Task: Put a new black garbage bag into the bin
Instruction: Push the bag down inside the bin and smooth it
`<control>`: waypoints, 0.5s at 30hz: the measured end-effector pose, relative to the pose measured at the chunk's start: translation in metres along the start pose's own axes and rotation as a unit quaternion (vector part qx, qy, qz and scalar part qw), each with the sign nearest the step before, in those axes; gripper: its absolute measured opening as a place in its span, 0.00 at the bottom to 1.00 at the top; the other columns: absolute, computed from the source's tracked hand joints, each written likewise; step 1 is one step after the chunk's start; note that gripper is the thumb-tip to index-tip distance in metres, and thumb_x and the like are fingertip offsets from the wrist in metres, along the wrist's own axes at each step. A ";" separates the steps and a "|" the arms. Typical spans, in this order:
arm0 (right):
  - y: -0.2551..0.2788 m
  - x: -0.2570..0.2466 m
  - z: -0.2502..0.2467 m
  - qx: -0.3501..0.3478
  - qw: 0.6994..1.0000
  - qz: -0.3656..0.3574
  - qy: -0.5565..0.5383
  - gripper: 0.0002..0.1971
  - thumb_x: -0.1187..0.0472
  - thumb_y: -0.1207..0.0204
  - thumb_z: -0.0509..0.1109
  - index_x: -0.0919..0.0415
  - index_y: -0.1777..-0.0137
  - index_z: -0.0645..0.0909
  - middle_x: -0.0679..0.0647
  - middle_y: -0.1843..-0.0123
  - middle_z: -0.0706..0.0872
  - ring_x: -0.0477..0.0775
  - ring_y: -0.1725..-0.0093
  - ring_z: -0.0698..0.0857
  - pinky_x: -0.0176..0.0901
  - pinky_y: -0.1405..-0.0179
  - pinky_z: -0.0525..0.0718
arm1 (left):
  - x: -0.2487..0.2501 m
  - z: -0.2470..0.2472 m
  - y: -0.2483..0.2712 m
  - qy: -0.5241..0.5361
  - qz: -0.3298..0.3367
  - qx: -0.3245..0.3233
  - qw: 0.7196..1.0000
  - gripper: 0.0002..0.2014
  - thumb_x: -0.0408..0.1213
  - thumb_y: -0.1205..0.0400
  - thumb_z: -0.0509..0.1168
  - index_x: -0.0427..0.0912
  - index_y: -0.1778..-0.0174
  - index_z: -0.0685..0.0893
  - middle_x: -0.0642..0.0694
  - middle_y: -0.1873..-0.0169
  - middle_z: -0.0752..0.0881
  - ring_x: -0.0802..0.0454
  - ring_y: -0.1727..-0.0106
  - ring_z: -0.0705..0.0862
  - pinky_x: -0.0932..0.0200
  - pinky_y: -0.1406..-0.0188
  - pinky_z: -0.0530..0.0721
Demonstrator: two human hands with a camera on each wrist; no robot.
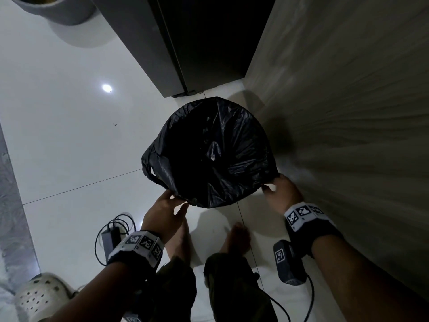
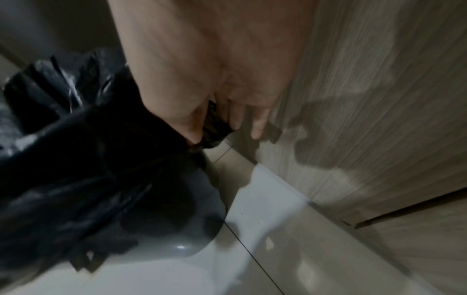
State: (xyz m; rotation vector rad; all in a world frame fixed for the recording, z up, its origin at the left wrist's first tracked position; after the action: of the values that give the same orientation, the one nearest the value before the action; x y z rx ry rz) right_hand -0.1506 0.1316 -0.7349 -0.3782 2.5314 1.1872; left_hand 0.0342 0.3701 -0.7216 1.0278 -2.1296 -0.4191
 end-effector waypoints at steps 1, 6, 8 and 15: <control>0.001 -0.001 -0.006 0.009 1.000 -0.001 -0.017 0.12 0.62 0.21 0.67 0.62 0.40 0.85 0.57 0.32 0.82 0.61 0.35 0.82 0.39 0.44 0.74 | 0.002 -0.004 0.001 -0.005 0.008 0.003 1.000 0.12 0.45 0.22 0.63 0.55 0.48 0.90 0.52 0.35 0.82 0.45 0.49 0.88 0.49 0.55 0.87; 0.021 -0.017 -0.057 0.148 0.984 -0.035 -0.089 0.06 0.64 0.24 0.68 0.53 0.55 0.84 0.56 0.45 0.86 0.58 0.46 0.86 0.45 0.52 0.81 | 0.024 -0.052 0.015 -0.010 0.026 0.114 0.993 0.16 0.50 0.29 0.59 0.45 0.63 0.88 0.45 0.58 0.84 0.40 0.56 0.83 0.51 0.65 0.84; 0.027 -0.040 -0.069 0.184 0.976 -0.108 -0.037 0.06 0.63 0.25 0.68 0.54 0.53 0.85 0.54 0.46 0.84 0.53 0.48 0.84 0.46 0.54 0.82 | 0.044 -0.069 0.015 -0.034 0.066 0.158 0.985 0.12 0.45 0.29 0.61 0.43 0.62 0.87 0.44 0.61 0.83 0.40 0.60 0.82 0.52 0.67 0.82; 0.014 -0.147 -0.018 0.068 0.890 -0.386 0.235 0.13 0.66 0.32 0.71 0.58 0.47 0.88 0.58 0.43 0.87 0.62 0.44 0.86 0.54 0.47 0.83 | 0.102 -0.035 -0.032 -0.192 0.144 0.022 0.970 0.26 0.52 0.22 0.54 0.49 0.29 0.77 0.39 0.32 0.80 0.37 0.27 0.75 0.41 0.26 0.72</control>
State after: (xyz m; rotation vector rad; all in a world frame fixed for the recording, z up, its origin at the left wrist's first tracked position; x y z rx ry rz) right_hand -0.0242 0.1416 -0.6566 -1.6119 2.3684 0.6406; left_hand 0.0340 0.2708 -0.6677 0.6812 -2.5990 -0.4573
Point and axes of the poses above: each hand's wrist, its own y-axis away from the middle knuckle, its own z-axis out of the palm, x = y × z, the point moved 7 cm from there along -y, towards the middle knuckle
